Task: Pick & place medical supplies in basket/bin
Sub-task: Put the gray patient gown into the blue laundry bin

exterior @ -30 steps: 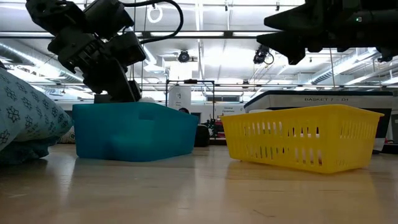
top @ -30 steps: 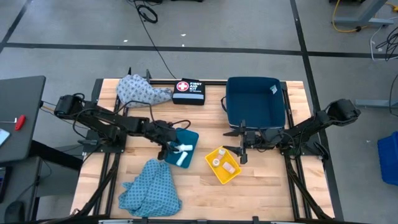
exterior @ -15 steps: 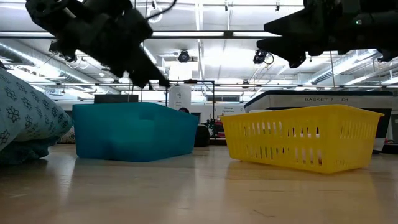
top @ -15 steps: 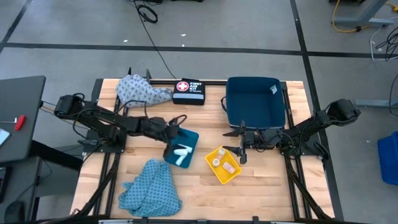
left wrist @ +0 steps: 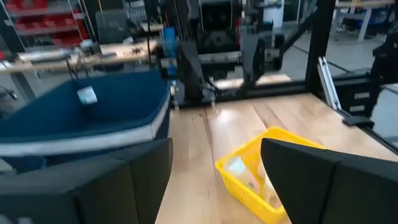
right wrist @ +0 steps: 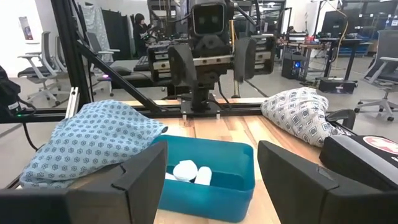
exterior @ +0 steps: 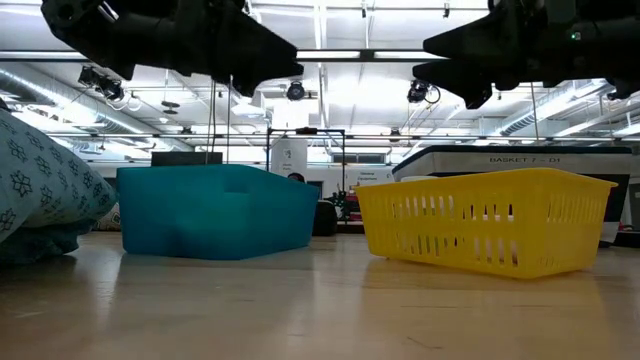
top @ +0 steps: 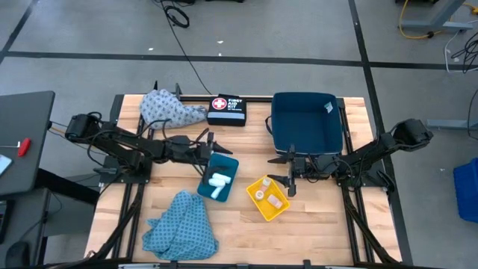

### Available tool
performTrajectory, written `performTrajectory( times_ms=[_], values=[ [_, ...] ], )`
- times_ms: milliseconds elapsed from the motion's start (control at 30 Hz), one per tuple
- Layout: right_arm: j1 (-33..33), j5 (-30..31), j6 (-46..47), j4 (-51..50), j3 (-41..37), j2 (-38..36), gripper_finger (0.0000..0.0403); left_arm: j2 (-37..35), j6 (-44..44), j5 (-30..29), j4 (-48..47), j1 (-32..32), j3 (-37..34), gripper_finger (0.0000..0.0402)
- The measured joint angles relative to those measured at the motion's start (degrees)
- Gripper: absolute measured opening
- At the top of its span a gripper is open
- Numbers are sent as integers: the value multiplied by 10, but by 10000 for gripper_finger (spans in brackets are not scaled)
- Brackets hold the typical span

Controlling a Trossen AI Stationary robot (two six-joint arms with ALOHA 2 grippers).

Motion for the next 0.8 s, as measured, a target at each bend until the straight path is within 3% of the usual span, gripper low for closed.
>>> performTrajectory(
  times_ms=[800],
  values=[
    [0,0,2,3,0,0,258,0,10,-1,55,16,0,244]
  ],
)
